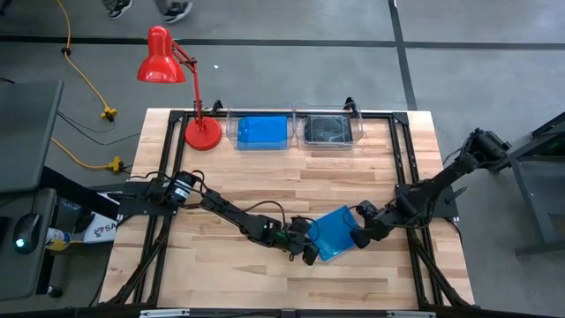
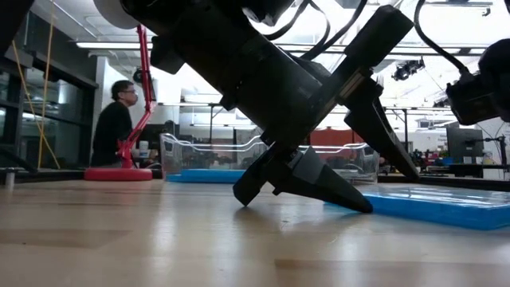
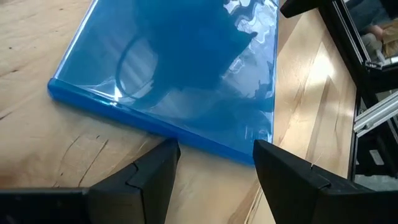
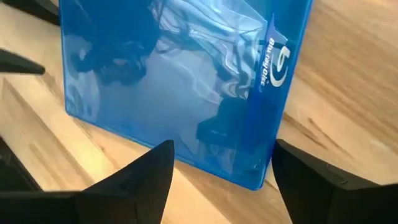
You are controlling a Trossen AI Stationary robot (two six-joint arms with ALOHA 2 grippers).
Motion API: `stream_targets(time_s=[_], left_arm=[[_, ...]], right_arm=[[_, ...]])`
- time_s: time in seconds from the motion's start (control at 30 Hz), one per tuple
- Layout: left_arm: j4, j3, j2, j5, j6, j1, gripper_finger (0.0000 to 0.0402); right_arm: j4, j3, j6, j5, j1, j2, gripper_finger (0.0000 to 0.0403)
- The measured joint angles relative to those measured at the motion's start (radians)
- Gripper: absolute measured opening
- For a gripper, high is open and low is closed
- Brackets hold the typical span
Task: Pick & place jewel cases by type
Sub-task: Put the blue cd case into the left transparent bin
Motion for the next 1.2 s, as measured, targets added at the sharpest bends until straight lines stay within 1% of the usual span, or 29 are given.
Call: stream_targets(time_s=[0.5, 0.63, 0.87, 1.2], left_arm=[[-0.003, 0.000, 0.000, 0.015, 0.064, 0.002, 0.0213], [-0.005, 0.000, 0.000, 0.025, 0.066, 0.002, 0.0213], [-0.034, 0.000, 0.000, 0.028, 0.066, 0.002, 0.0213], [-0.037, 0.000, 0.000, 0.029, 0.065, 0.002, 0.0214]], right_arm=[[0.041, 0.000, 0.041, 0.003, 0.058, -0.013, 0.0243], [0.034, 0.001, 0.047, 0.017, 0.069, -0.056, 0.0243], [0.015, 0.003, 0.046, 0.073, 0.070, -0.140, 0.0243], [0.016, 0.004, 0.015, 0.083, 0.070, -0.213, 0.0243]])
